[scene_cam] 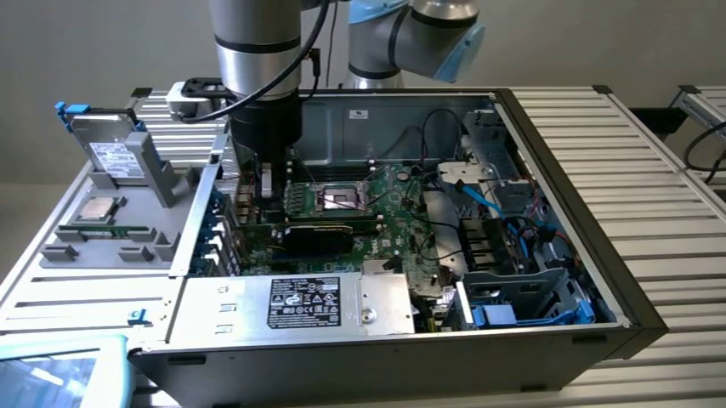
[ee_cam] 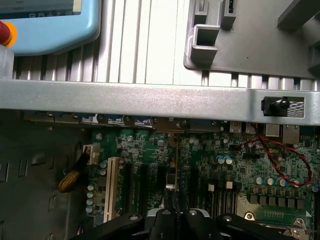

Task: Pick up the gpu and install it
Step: 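Press down on the gpu until it lock into place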

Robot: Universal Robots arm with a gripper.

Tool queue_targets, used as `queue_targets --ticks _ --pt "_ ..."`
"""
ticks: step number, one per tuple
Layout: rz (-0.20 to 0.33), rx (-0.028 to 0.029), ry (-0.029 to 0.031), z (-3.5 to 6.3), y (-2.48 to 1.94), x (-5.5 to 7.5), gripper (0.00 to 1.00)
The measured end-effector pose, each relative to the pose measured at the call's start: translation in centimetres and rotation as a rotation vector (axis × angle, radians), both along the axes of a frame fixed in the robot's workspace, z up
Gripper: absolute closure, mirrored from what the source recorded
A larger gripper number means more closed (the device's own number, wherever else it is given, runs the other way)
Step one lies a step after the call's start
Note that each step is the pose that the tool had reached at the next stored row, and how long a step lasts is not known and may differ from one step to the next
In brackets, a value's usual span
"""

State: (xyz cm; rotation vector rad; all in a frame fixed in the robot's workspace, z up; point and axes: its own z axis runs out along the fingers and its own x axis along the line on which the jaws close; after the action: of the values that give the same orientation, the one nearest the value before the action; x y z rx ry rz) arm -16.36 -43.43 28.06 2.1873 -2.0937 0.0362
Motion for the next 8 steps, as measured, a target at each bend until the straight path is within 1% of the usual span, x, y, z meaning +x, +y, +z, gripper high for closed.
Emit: queue_targets --ticks 8 --pt "0.0 0.0003 -0.0003 -0.24 0.0 0.0 0.88"
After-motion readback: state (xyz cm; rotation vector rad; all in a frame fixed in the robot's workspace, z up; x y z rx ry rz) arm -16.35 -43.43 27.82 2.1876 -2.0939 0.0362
